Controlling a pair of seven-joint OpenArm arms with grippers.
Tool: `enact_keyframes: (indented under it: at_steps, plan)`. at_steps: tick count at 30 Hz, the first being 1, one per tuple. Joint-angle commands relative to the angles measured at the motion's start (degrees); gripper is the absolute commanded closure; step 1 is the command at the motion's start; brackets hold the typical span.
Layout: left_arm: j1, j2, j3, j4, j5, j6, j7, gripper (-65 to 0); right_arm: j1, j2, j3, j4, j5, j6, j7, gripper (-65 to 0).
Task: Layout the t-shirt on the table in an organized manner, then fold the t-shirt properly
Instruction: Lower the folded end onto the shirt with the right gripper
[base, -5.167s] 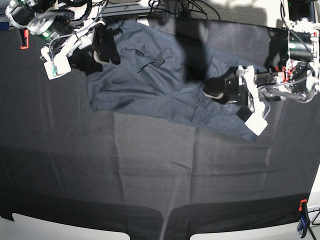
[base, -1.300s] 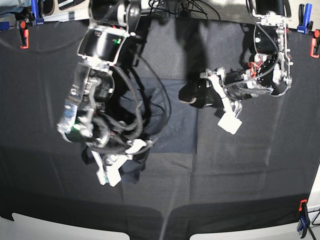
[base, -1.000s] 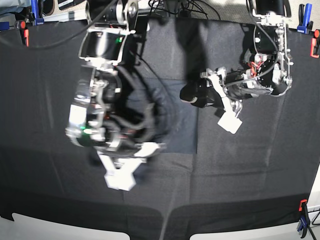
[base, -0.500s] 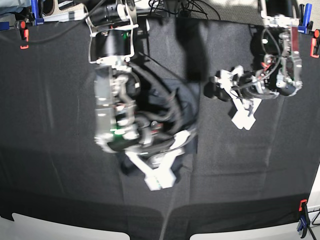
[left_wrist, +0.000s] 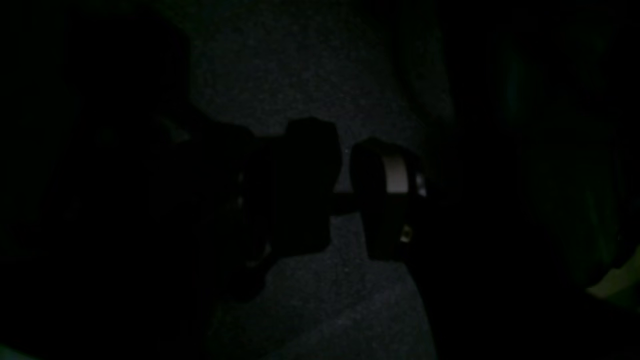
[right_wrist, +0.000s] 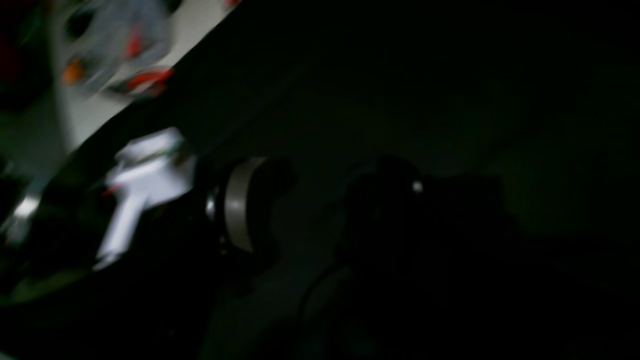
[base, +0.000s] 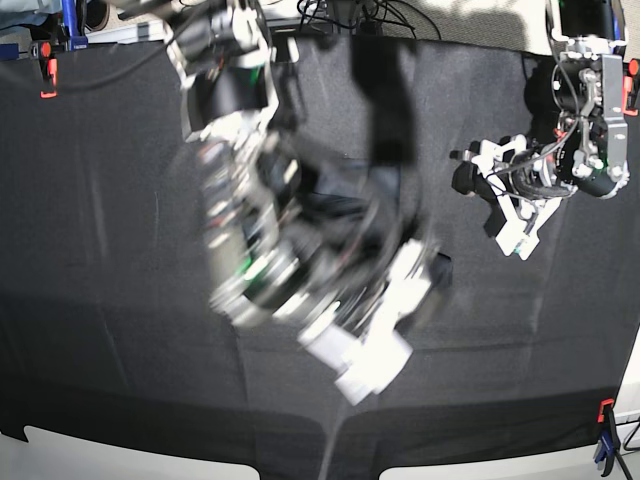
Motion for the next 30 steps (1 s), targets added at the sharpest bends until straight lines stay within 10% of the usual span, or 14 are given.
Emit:
enact_keyframes:
  at_steps: [1, 6, 14, 30]
  plan:
    - [-0.90, -0.48, -0.22, 1.01, -0.70, 0.09, -0.70, -26.9, 2.08, -0.38, 1.92, 1.22, -1.81, 1.22, 1.70, -32.7]
    - [-0.90, -0.50, -0.22, 1.01, -0.76, 0.26, -0.74, -26.9, 2.86, -0.38, 15.56, 1.18, -14.78, 1.11, 2.54, -32.7]
    - [-0.90, -0.50, -0.22, 1.01, -3.06, 0.26, -1.38, -26.9, 1.55, 1.05, 31.41, 1.03, -6.05, 1.42, -1.92, -32.7]
    - [-0.90, -0.50, -0.22, 1.01, -3.72, 0.24, -1.57, -26.9, -2.51, 2.25, 21.27, -4.09, -4.70, 4.22, -2.97, -32.7]
